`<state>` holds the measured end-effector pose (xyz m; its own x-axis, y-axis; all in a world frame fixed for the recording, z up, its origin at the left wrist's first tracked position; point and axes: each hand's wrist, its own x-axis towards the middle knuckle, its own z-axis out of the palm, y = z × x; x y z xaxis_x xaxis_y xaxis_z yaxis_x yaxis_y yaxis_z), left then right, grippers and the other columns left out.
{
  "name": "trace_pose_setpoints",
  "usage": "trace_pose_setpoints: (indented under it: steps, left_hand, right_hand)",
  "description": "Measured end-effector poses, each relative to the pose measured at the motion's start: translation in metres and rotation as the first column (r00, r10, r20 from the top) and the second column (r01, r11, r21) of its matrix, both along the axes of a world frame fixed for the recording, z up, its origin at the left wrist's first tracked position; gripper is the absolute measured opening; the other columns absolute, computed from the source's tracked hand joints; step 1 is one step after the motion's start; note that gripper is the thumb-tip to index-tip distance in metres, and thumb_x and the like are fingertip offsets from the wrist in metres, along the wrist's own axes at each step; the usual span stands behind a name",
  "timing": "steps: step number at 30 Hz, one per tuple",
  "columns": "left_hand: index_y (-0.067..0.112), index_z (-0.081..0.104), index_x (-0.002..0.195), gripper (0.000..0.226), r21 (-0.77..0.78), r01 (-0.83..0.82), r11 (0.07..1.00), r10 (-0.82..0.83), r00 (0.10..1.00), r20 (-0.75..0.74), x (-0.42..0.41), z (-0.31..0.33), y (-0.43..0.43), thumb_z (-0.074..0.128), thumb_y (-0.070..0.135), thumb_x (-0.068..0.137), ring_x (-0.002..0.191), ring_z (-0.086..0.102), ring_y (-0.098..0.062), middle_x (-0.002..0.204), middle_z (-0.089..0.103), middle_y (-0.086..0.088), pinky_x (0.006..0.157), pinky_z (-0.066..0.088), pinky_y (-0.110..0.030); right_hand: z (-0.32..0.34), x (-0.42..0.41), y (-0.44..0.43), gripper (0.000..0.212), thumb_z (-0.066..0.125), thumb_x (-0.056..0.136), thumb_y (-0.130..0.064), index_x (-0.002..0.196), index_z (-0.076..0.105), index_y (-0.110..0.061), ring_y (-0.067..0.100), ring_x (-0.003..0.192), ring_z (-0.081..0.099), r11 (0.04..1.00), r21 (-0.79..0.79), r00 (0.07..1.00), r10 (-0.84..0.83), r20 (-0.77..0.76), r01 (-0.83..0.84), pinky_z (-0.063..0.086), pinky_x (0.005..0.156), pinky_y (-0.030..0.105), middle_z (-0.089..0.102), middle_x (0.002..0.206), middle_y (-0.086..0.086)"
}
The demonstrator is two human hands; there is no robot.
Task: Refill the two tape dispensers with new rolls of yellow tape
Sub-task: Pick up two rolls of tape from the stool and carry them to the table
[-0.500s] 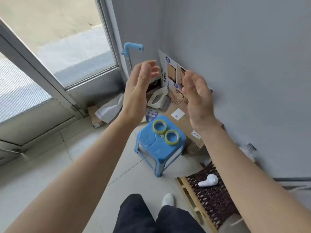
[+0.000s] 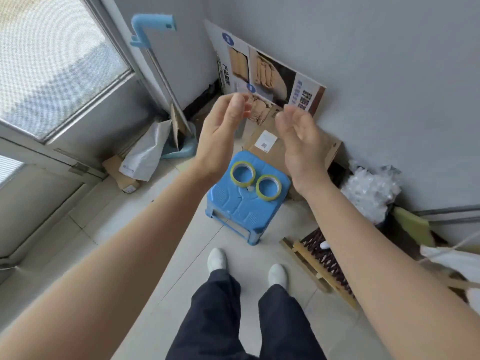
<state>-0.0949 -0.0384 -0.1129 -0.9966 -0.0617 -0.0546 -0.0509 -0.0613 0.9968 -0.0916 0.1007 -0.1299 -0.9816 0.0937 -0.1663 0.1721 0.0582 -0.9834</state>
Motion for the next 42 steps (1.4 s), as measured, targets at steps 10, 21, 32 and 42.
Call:
trace_pose_setpoints:
  steps: [10, 21, 32, 42]
  left_hand:
    - [0.011, 0.056, 0.103, 0.025, -0.267, 0.194, 0.944, -0.134, 0.965, 0.227, -0.024, -0.138, 0.002, 0.038, 0.028, 0.098, 0.094, 0.053, -0.012, 0.098, 0.056, -0.002, 0.089, 0.043, -0.025]
    - [0.001, 0.054, 0.12, 0.032, -0.752, 0.452, 0.481, -0.332, 0.887, 0.321, -0.023, -0.3, 0.01, 0.048, 0.017, 0.093, 0.117, 0.049, -0.032, 0.119, 0.058, -0.017, 0.106, 0.031, -0.032]
    - [0.006, 0.044, 0.128, 0.039, -0.906, 0.423, 0.023, -0.343, 0.855, 0.39, -0.032, -0.37, 0.015, 0.049, 0.01, 0.09, 0.114, 0.052, -0.03, 0.118, 0.057, -0.013, 0.119, 0.001, -0.034]
    - [0.003, 0.063, 0.095, 0.019, -0.915, 0.331, 0.23, -0.202, 0.936, 0.287, -0.047, -0.325, 0.011, 0.046, 0.004, 0.086, 0.103, 0.056, -0.036, 0.099, 0.066, -0.017, 0.111, 0.024, -0.031]
  right_hand:
    - [-0.124, -0.008, 0.006, 0.041, 0.061, 0.091, -0.032, 0.126, 0.055, -0.011, 0.013, 0.124, 0.051, 0.974, 0.217, 0.989, 0.03, 0.143, -0.061, 0.04, 0.109, 0.033, 0.057, 0.129, -0.002]
    - [-0.267, 0.0, 0.027, 0.057, 0.062, 0.089, -0.038, 0.134, 0.048, -0.007, 0.024, 0.132, 0.043, 0.657, 0.579, 0.859, 0.224, 0.461, -0.483, 0.034, 0.102, 0.031, 0.049, 0.142, 0.009]
    - [-0.335, -0.009, 0.042, 0.031, 0.055, 0.094, -0.031, 0.117, 0.059, -0.012, 0.025, 0.115, 0.056, 0.184, 0.755, 0.758, 0.357, 0.546, -0.63, 0.012, 0.118, 0.035, 0.067, 0.112, 0.006]
    - [-0.295, -0.037, 0.039, 0.023, 0.047, 0.097, -0.016, 0.108, 0.065, -0.007, 0.032, 0.115, 0.053, 0.354, 0.788, 0.86, 0.295, 0.416, -0.503, 0.023, 0.112, 0.032, 0.069, 0.103, 0.016]
